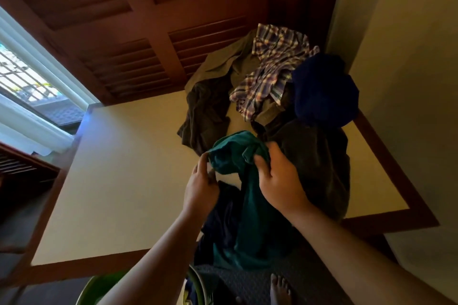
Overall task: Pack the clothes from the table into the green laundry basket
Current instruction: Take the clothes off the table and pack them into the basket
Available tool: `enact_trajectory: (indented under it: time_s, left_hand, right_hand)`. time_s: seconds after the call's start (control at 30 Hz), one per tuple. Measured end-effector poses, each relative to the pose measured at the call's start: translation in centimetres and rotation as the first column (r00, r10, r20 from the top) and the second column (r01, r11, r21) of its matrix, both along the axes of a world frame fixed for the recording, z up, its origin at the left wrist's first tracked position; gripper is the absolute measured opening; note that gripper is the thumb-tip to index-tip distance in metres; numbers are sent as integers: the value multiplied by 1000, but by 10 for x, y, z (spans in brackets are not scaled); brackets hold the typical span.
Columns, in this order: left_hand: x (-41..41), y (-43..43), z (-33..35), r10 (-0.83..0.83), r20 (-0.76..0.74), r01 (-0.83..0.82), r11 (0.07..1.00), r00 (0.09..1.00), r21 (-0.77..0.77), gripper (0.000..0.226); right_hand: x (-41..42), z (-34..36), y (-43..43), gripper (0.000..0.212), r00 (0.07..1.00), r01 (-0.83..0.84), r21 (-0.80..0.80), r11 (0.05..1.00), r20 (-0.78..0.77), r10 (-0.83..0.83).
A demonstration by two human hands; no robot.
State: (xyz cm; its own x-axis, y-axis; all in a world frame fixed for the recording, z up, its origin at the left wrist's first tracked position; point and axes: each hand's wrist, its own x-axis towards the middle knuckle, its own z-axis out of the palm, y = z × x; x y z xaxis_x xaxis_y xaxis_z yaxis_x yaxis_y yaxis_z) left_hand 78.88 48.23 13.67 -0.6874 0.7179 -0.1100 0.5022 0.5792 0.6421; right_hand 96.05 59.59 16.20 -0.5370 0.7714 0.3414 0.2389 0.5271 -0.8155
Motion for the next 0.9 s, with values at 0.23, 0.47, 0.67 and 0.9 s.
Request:
enact_trajectory:
  time_s: [0.23, 0.47, 0.67, 0.9]
  left_hand:
    - [10, 53, 35, -56, 19, 51, 978, 998, 203, 47]
    - [-7, 111, 56, -127, -12, 126, 957, 992, 263, 48]
    - [-51, 187, 61, -281, 58, 248, 913, 958, 323, 48]
    - [-68, 289, 61, -383, 82, 357, 905, 920, 232, 63]
  right_hand:
    - [-1, 53, 41, 39, 990, 137, 147, 980, -63, -129]
    - [-2, 109, 92, 38, 934, 351, 500, 792, -134, -330]
    - [-1, 90, 130, 29, 885, 224, 708, 670, 140, -443]
    - [-11, 54, 152, 103, 627, 70, 615, 785, 585, -515]
